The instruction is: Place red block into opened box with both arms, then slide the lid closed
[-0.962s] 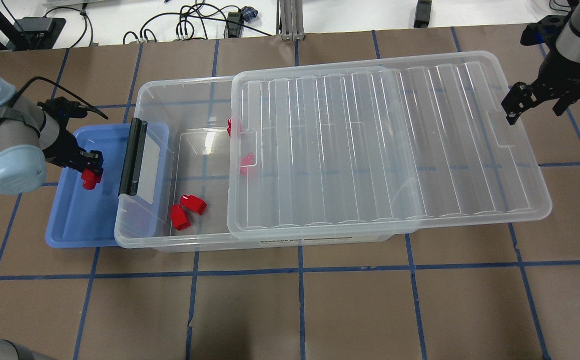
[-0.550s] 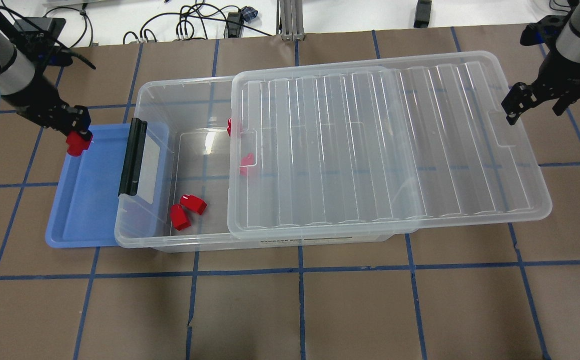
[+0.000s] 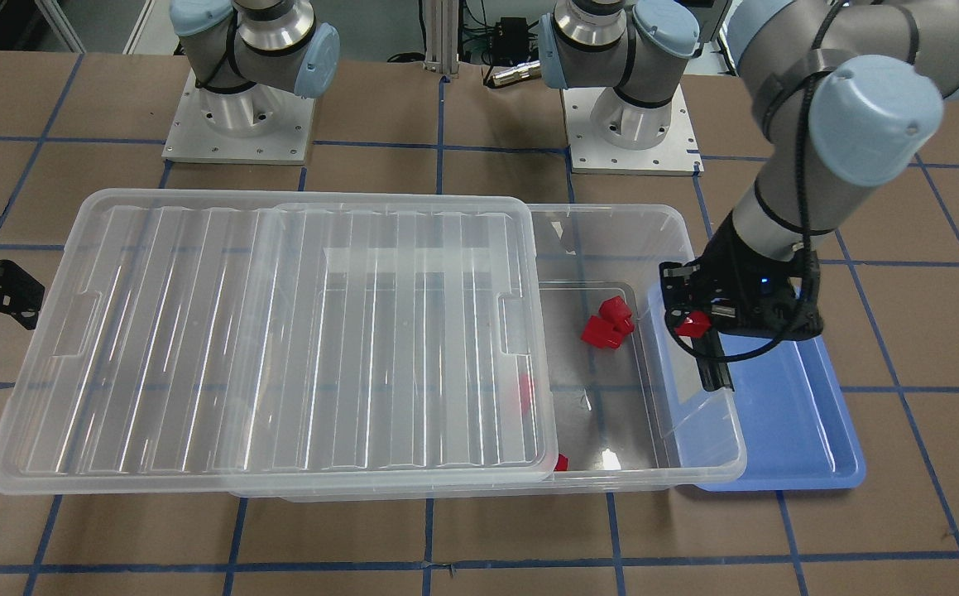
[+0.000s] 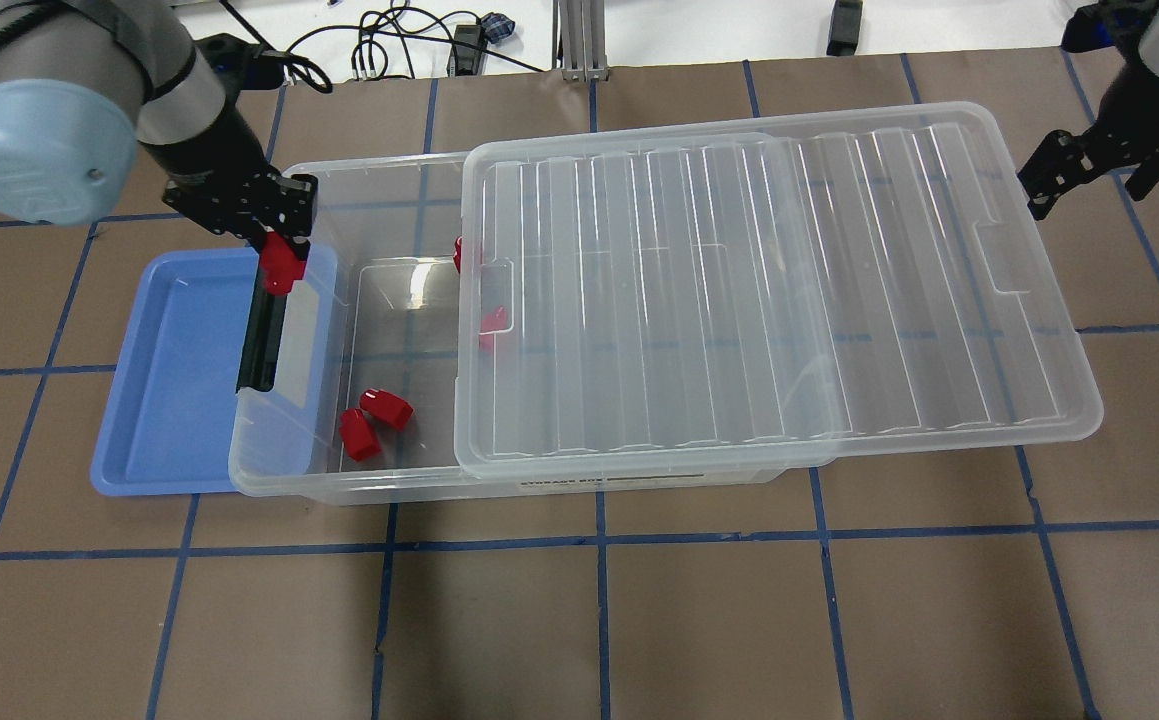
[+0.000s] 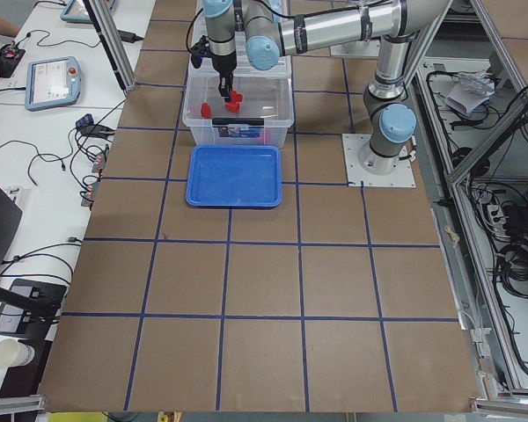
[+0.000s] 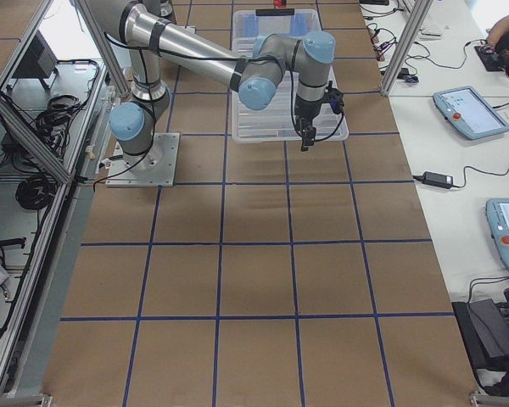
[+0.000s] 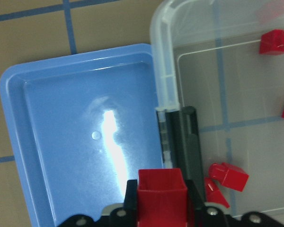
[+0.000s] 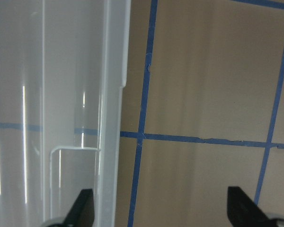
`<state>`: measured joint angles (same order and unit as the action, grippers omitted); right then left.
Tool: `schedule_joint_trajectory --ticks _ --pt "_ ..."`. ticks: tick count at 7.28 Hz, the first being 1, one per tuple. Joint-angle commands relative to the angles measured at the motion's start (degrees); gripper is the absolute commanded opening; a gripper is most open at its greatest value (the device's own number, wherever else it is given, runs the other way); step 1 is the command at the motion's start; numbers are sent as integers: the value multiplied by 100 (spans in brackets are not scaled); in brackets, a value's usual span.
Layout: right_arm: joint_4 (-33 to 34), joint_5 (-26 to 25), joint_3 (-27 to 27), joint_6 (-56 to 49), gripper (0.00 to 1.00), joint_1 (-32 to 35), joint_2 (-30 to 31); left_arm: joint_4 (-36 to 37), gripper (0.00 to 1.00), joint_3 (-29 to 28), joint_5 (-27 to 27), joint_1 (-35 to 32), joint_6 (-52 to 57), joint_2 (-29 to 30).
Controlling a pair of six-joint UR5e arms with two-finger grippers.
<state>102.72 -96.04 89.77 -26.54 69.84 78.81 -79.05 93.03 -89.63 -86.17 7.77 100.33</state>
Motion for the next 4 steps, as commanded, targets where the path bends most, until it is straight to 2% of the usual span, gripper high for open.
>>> schedule_joint_trajectory --ticks 1,4 --pt "-507 -2 -371 410 100 21 90 893 4 651 68 -269 -468 205" --pt "-842 15 -434 474 100 30 213 1847 4 971 103 -304 -618 618"
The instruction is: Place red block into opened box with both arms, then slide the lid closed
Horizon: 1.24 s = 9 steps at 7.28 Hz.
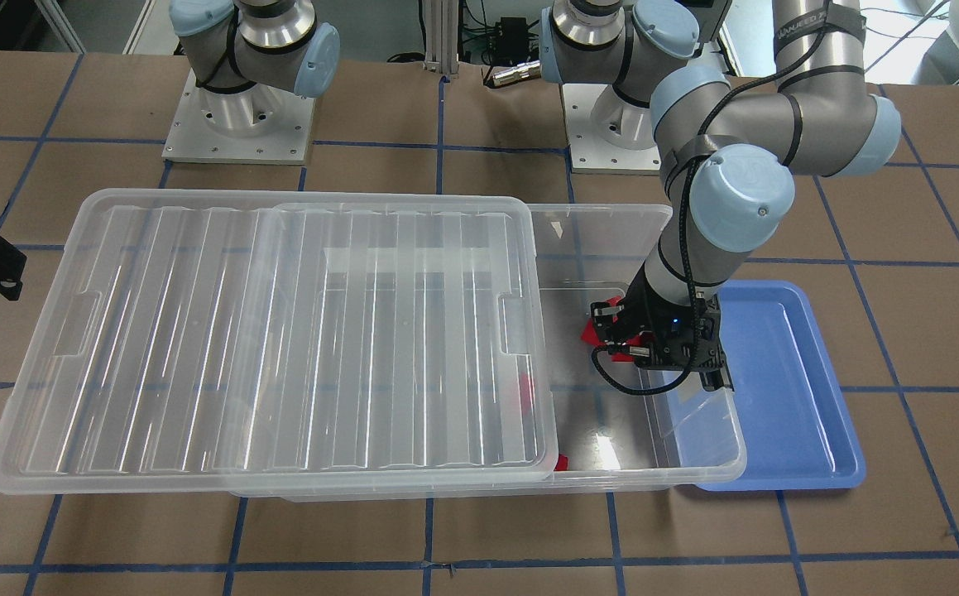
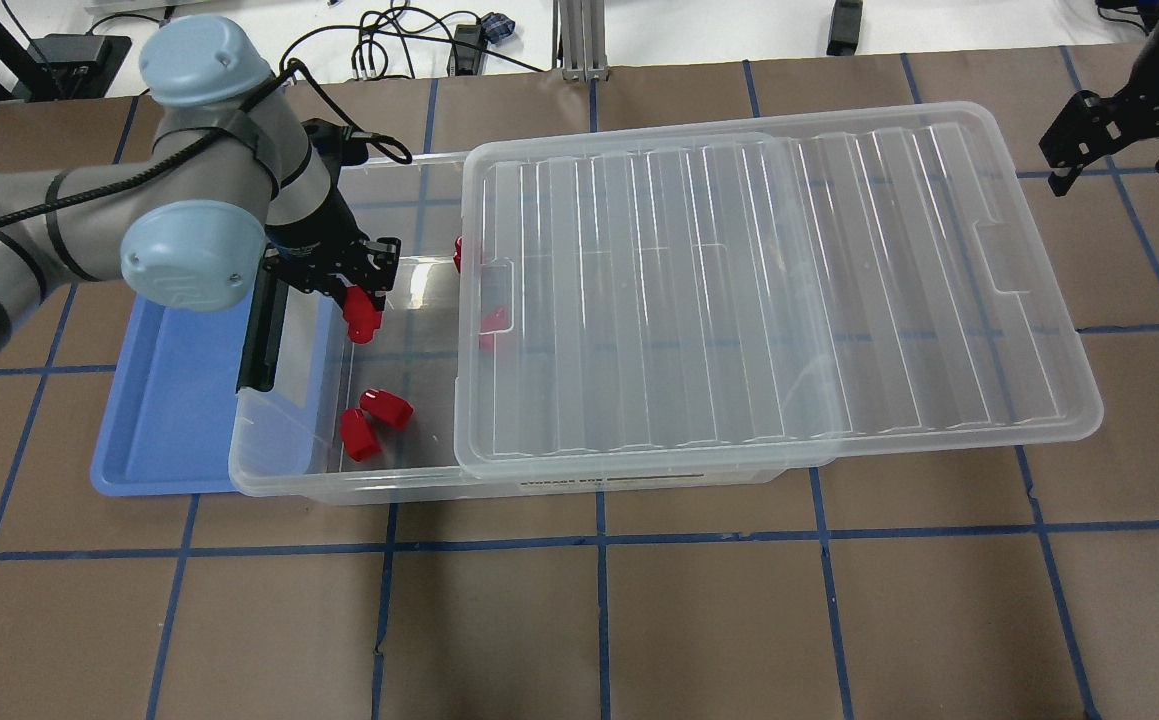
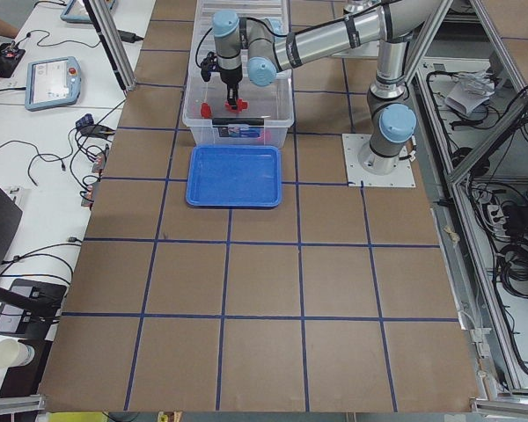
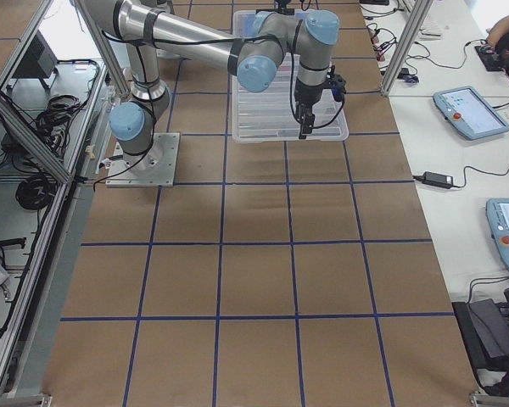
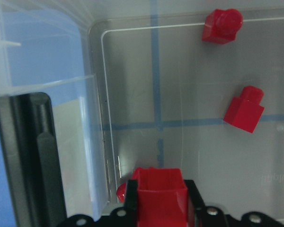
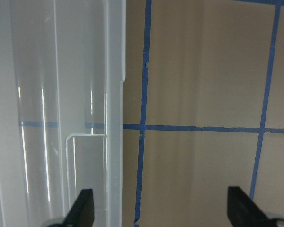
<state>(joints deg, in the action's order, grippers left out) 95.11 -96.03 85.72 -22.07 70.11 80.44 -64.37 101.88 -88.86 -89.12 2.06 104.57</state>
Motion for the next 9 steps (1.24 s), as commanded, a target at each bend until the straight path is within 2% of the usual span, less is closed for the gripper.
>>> schedule_joint_trajectory --ticks 1,3,5,6,7,8,9 --pt "-46 32 58 10 100 -6 -2 598 4 130 366 -9 -65 317" --pt "-63 49 59 -25 100 -23 -29 671 4 515 370 -18 -57 371" --pt "-81 41 67 19 100 -23 -81 689 4 526 299 -17 -22 432" --pt "-98 49 67 10 100 -23 -73 689 15 534 256 -17 -39 493" --pt "-98 41 76 -16 100 -32 -73 689 26 543 246 -17 -30 520" --pt "-55 40 76 -34 100 -32 -73 689 65 552 246 -17 -30 529" --pt "-63 49 76 -34 100 -32 -73 689 92 543 246 -17 -30 503"
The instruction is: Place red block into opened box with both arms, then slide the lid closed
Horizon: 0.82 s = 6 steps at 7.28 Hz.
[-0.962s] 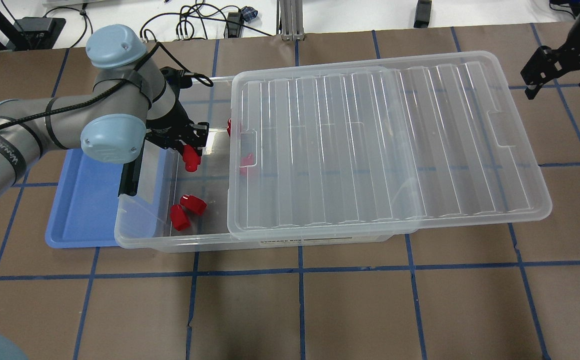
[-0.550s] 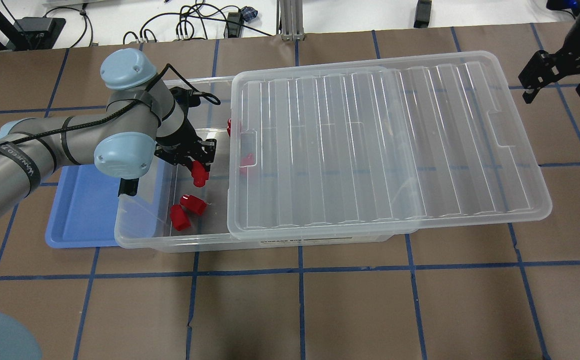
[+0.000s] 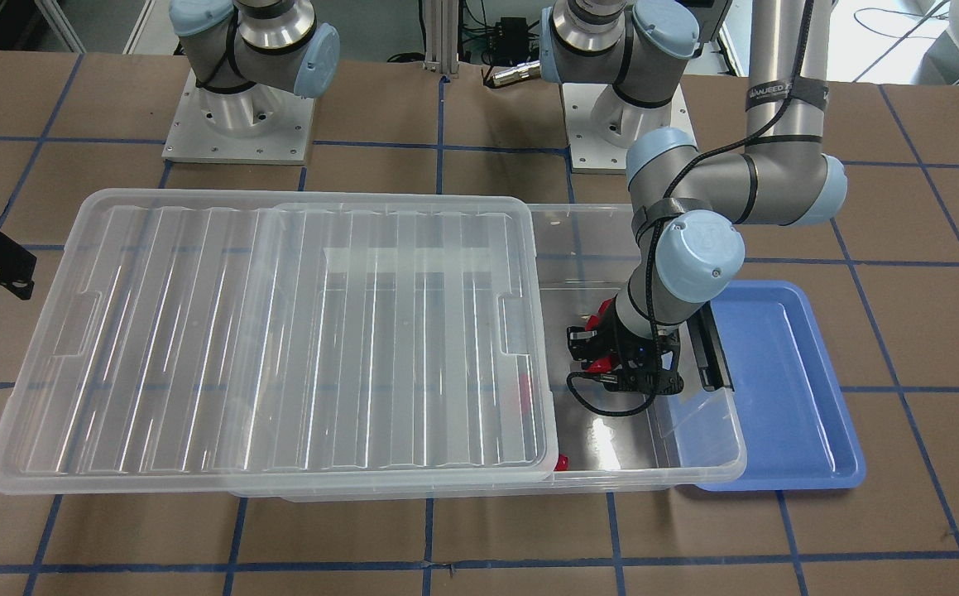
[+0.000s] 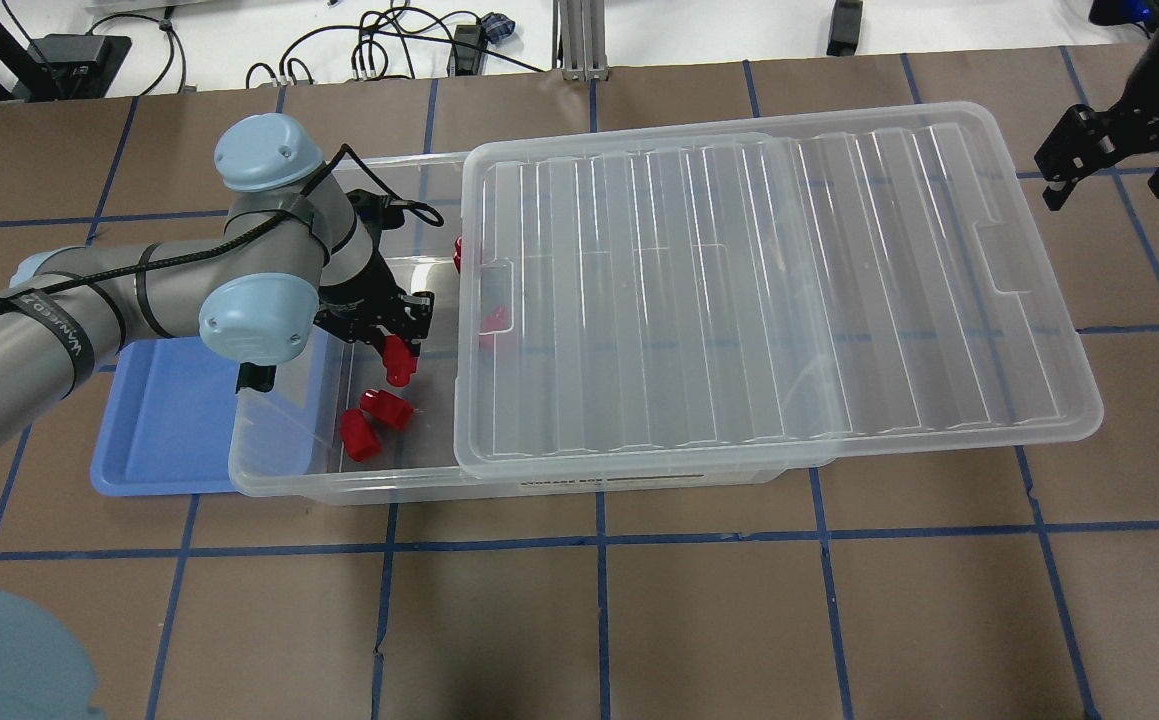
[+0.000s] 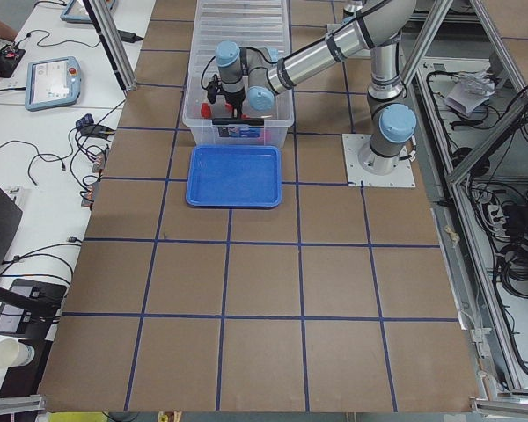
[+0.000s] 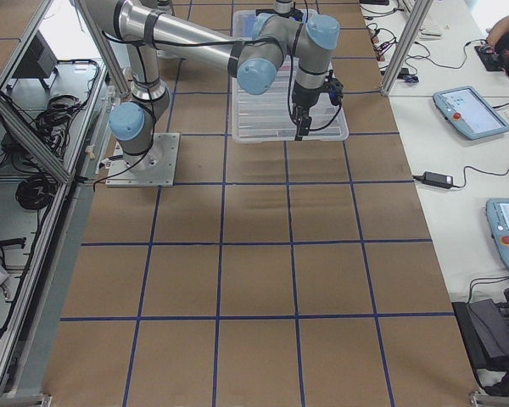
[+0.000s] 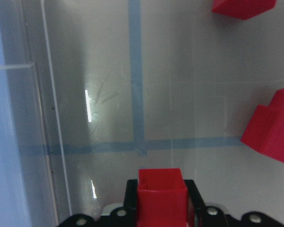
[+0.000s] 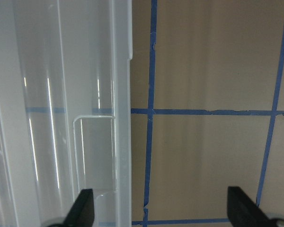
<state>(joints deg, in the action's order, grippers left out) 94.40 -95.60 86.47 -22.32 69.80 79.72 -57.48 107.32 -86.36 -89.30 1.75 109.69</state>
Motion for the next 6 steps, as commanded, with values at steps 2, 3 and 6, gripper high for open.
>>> schedule_joint_trajectory --ticks 2,3,6 --pt "7 -3 10 -9 100 -2 -9 -61 100 -149 -22 9 -8 -202" --pt "8 -3 10 -9 100 -2 -9 -218 100 -367 -4 9 -17 -272" --pt "-10 -3 10 0 100 -10 -9 -1910 100 -1350 -30 0 -17 -729"
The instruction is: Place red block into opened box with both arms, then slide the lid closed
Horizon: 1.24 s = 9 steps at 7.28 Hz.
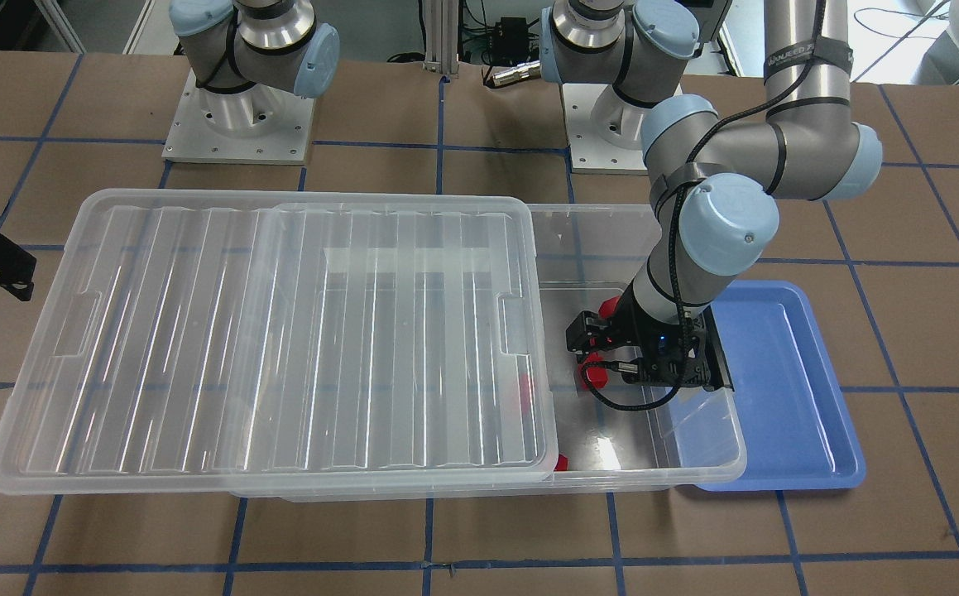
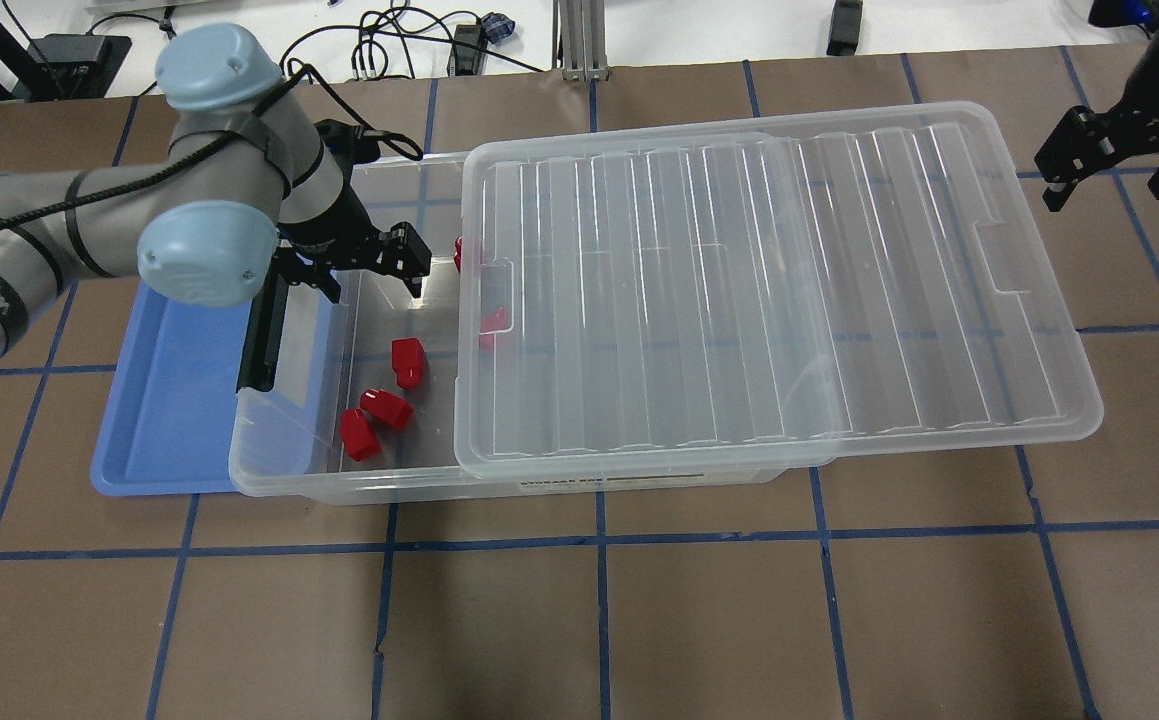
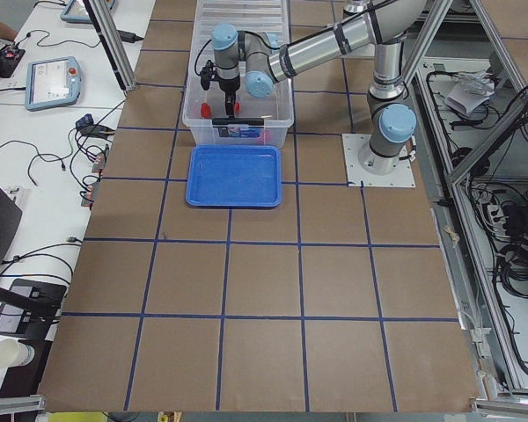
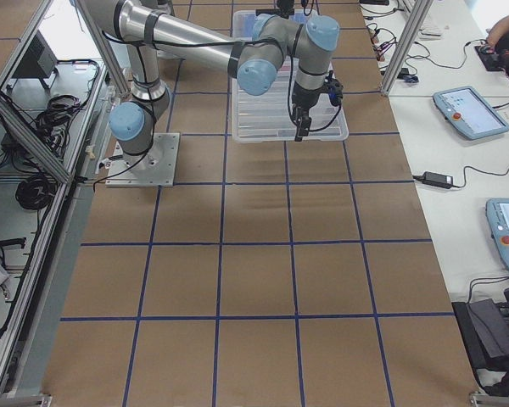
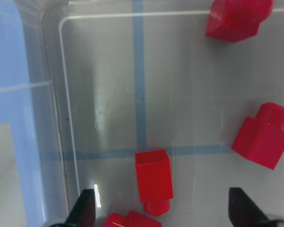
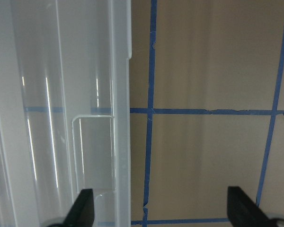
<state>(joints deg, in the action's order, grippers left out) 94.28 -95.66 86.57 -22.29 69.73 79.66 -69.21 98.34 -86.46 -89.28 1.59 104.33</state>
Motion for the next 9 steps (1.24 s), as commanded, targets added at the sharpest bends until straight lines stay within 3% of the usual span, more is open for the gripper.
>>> schedule_joint_trajectory --ticks 1,2,5,9 --pt "2 3 0 -12 100 -3 -3 -1004 100 -769 -299 -37 0 -350" --pt "11 3 0 -21 100 -3 -12 -1346 100 -1060 -597 -63 0 -543" --pt "160 -67 0 -74 100 -195 -213 -1472 100 -1063 -365 -72 114 -1202" --pt "178 3 376 -575 100 -548 -442 -1516 100 -799 -275 7 114 -1126"
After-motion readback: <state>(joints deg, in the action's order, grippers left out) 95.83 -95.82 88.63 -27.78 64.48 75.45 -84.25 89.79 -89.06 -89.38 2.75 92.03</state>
